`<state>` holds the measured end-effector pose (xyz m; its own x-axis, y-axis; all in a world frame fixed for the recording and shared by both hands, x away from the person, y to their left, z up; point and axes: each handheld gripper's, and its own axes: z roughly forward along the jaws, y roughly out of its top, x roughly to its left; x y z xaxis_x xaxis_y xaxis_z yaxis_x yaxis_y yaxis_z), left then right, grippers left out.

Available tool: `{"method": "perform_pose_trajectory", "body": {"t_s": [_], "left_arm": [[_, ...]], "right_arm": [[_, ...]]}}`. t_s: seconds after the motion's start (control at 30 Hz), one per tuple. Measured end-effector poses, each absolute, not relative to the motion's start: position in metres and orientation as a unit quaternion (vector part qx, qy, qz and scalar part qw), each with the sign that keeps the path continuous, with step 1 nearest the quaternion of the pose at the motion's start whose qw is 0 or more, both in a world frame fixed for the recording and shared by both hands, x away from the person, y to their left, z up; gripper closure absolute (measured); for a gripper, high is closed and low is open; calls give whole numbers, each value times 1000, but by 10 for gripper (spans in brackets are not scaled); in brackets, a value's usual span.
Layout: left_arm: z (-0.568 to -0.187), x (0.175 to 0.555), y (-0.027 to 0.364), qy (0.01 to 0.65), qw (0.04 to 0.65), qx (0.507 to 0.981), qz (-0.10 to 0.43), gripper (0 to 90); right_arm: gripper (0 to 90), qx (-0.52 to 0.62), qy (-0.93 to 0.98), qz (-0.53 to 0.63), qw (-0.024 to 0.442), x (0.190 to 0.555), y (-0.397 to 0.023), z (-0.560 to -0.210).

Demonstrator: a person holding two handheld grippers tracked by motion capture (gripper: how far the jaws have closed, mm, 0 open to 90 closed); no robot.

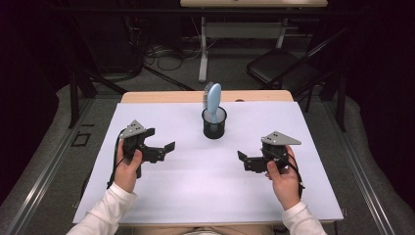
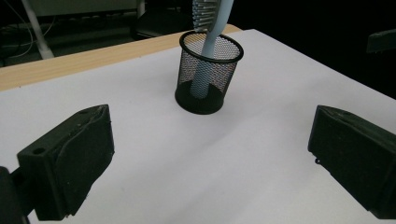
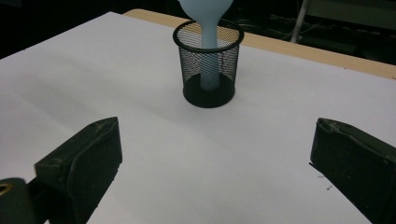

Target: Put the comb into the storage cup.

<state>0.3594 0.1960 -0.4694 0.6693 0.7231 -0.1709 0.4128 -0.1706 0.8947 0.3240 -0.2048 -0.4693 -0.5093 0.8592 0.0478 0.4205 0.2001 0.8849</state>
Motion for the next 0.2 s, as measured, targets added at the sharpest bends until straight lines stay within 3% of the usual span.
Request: {"method": "perform_pose_trajectory", "body": {"t_s": [0.2], "left_arm": [[-487, 353, 201, 386, 522, 746, 149, 6]], "right_arm": [[17, 447, 732, 459, 233, 321, -212, -481]]}}
